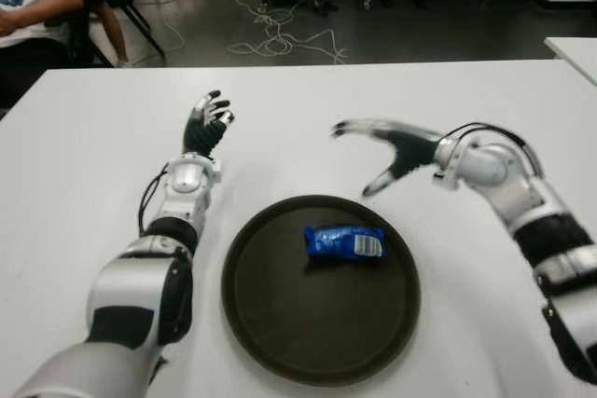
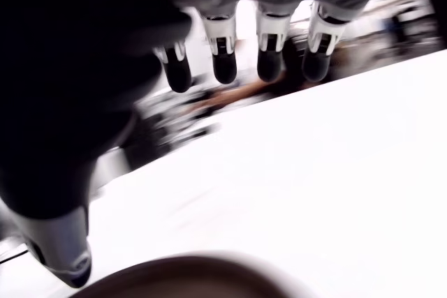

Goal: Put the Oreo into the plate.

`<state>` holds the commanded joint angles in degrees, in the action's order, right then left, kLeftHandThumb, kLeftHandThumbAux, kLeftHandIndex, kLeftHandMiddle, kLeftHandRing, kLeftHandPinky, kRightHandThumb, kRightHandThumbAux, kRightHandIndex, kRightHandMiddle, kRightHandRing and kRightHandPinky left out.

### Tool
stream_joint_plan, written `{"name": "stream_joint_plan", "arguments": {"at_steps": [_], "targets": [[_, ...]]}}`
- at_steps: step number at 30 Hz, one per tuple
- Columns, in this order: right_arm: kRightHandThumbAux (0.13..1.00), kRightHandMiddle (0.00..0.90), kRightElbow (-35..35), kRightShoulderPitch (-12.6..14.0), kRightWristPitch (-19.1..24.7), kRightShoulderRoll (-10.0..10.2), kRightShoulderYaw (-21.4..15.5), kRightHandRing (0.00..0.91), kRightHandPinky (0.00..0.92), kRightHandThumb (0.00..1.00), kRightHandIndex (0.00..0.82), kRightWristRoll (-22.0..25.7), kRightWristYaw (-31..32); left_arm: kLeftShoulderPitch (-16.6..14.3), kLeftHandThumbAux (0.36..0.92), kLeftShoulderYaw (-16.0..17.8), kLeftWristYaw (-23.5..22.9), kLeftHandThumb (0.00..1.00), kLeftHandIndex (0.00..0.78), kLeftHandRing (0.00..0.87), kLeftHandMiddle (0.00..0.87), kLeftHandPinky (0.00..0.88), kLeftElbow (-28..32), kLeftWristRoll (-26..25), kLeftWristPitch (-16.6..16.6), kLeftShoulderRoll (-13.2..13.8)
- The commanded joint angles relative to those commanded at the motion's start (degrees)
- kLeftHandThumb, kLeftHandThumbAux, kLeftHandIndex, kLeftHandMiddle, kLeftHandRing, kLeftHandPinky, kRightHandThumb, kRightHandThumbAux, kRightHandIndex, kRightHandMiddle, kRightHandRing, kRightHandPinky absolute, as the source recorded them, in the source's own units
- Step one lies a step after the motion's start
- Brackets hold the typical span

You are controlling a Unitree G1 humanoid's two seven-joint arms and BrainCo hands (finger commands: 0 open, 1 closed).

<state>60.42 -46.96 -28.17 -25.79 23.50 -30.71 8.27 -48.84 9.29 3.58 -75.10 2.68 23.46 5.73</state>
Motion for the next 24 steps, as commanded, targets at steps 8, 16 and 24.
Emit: {"name": "stream_joint_plan", "arguments": {"at_steps": [8, 16, 24], "targets": [[0.771, 0.167, 13.59, -0.9, 14.58, 9.52, -22.44, 0.182, 0.223, 0.0, 0.131, 23.5, -5.06, -0.17, 0.656, 0.27, -0.24, 0.115, 0.134, 0.168, 0.212, 0.118, 0.08, -0.37, -0.51, -0.05], [0.824, 0.242, 14.66, -2.58, 18.44, 12.73, -35.0, 0.279, 0.346, 0.0, 0.156, 35.75, -7.25, -0.08, 0.663, 0.55, -0.95, 0.122, 0.13, 0.173, 0.21, 0.127, 0.19, -0.57, -0.37, -0.05], [0.841, 0.251, 15.02, -2.62, 17.37, 14.3, -35.32, 0.287, 0.346, 0.0, 0.162, 33.9, -11.94, -0.29, 0.661, 0.65, -1.25, 0.105, 0.124, 0.166, 0.201, 0.117, 0.18, -0.55, -0.89, -0.13]]}}
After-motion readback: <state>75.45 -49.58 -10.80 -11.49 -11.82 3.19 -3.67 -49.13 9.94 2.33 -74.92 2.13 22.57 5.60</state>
